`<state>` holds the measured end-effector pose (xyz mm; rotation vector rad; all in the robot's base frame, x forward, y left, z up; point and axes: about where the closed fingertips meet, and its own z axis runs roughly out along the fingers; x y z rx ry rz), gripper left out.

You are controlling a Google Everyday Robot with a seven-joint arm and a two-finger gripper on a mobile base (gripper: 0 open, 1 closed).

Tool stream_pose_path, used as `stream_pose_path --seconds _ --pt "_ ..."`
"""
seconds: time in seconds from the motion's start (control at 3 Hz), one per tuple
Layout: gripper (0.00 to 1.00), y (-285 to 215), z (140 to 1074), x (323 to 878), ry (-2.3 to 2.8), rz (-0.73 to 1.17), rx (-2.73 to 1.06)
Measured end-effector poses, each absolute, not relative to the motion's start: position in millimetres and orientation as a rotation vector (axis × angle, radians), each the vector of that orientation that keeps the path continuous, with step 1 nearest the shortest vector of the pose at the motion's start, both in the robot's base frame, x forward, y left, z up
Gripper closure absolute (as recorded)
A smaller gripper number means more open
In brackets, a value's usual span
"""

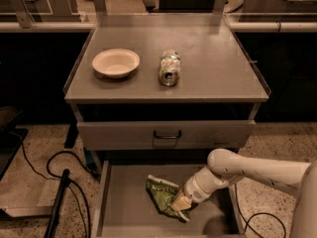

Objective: Place green jalapeno chip bag into middle drawer

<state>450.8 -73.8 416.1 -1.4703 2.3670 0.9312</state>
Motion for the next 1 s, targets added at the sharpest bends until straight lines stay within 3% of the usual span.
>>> stream_pose_path --seconds 0.33,0.67,1.0 --pt "0.11 -73.8 416.1 450.7 2.367 0.931 -1.47" --pt "0.0 -73.7 416.1 450.7 2.367 0.932 -1.471" --pt "0.0 -73.7 416.1 450.7 2.367 0.932 -1.471"
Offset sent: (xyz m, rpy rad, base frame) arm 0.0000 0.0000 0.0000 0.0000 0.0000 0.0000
